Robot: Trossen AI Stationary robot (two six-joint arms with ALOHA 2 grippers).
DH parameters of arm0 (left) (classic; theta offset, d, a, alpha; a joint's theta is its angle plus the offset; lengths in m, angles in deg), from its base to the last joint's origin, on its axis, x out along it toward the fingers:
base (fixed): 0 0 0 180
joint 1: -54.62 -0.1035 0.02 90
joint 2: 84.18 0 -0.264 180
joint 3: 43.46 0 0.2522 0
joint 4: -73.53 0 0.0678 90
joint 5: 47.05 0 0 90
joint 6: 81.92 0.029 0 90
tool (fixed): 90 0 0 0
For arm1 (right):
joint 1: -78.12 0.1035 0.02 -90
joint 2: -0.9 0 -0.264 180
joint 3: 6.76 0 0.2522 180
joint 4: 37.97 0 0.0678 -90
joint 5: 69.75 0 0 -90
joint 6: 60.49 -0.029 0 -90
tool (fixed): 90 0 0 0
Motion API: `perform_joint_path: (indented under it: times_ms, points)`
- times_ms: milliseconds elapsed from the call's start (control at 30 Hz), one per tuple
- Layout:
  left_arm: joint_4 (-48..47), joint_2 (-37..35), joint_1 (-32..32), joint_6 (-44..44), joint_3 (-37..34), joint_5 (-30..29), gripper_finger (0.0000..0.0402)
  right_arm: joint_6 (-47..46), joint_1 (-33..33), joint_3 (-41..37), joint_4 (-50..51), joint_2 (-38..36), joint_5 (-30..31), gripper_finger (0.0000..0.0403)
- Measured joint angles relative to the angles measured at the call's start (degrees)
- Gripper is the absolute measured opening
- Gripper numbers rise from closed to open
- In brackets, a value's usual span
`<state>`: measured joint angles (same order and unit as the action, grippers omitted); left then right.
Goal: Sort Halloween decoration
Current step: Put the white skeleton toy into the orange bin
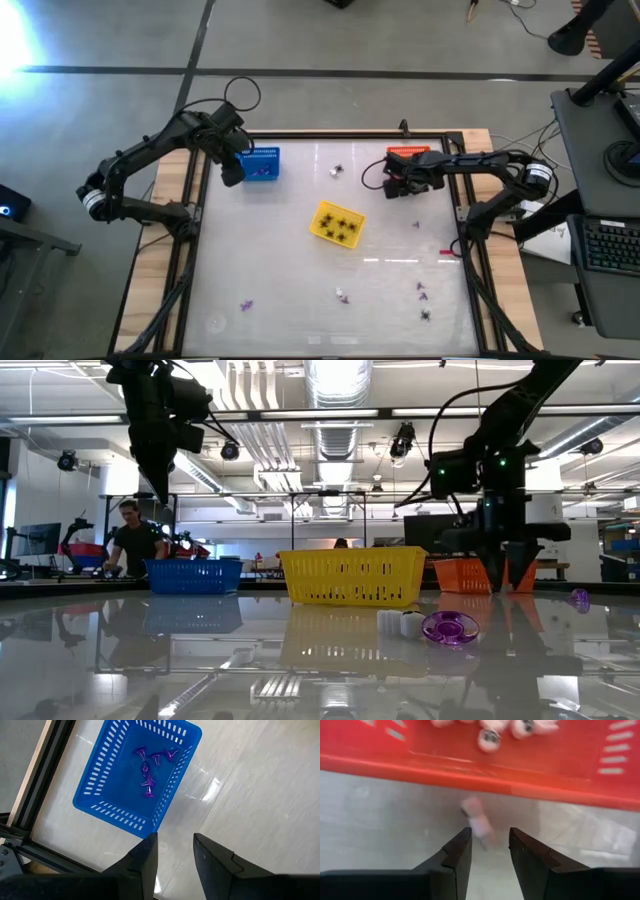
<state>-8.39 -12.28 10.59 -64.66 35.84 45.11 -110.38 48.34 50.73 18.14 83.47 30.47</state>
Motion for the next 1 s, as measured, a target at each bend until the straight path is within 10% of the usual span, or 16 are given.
perform_joint_path:
  times_ms: [567,1000]
  points:
    - [0.0,0.0,0.0,0.0,0.0,0.0,0.0107,-0.8,-0.3,-0.1,-2.7,0.0,-1.1,0.0063]
    - [0.0,0.0,0.0,0.0,0.0,0.0,0.0107,-0.2,-0.3,-0.8,-2.6,0.0,-5.8,0.0105]
